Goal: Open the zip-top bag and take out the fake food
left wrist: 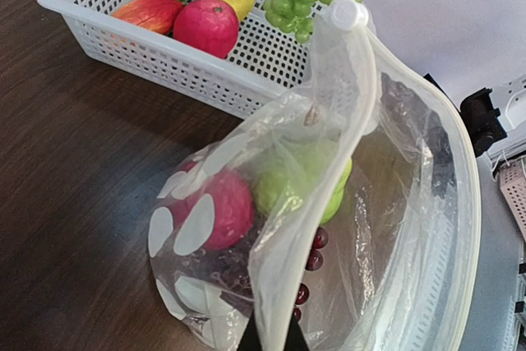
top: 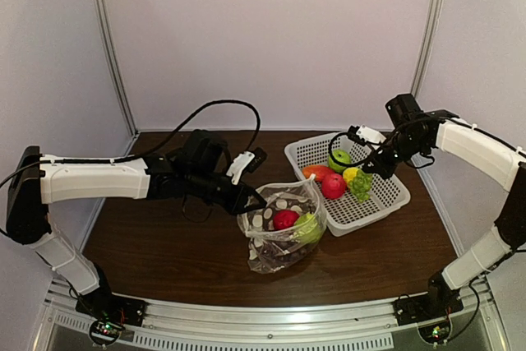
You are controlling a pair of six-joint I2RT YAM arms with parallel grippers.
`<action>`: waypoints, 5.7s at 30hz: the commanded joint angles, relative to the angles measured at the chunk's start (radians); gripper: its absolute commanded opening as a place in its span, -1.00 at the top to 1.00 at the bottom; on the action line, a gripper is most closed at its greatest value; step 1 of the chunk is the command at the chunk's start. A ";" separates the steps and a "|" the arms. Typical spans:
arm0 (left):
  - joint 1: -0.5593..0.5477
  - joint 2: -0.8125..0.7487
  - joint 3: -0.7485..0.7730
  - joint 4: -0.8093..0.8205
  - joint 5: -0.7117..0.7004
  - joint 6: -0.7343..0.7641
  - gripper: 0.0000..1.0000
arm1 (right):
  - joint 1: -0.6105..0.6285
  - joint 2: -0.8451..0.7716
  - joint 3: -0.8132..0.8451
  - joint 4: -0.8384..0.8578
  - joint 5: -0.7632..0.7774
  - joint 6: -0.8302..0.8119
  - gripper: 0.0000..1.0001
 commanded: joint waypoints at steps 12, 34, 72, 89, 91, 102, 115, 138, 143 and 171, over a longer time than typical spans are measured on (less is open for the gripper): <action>0.008 0.028 0.037 0.000 0.025 0.022 1.00 | -0.028 0.083 -0.052 0.082 0.310 0.014 1.00; 0.009 0.038 0.067 -0.017 0.028 0.025 1.00 | 0.000 0.294 0.027 0.009 -0.107 0.122 0.48; 0.008 0.070 0.055 0.138 0.172 -0.042 1.00 | 0.637 0.126 0.272 -0.251 0.069 -0.316 0.55; 0.006 0.130 0.066 0.165 0.210 -0.067 1.00 | 0.689 0.237 0.231 -0.290 0.268 -0.319 0.13; 0.005 0.132 0.068 0.163 0.212 -0.065 1.00 | 0.689 0.244 0.228 -0.288 0.273 -0.324 0.09; 0.006 0.146 0.081 0.146 0.218 -0.050 1.00 | 0.693 0.289 0.190 -0.254 0.327 -0.334 -0.29; 0.006 0.159 0.085 0.137 0.230 -0.041 1.00 | 0.692 0.349 0.110 -0.171 0.369 -0.332 -0.47; 0.006 0.166 0.107 0.101 0.221 -0.016 1.00 | 0.692 0.212 0.269 -0.220 0.163 -0.230 0.02; 0.006 0.161 0.128 0.074 0.209 -0.002 1.00 | 0.692 0.179 0.298 -0.249 0.061 -0.218 0.02; 0.007 0.139 0.194 -0.042 0.144 0.019 1.00 | 0.316 0.030 0.107 -0.163 0.251 -0.230 0.01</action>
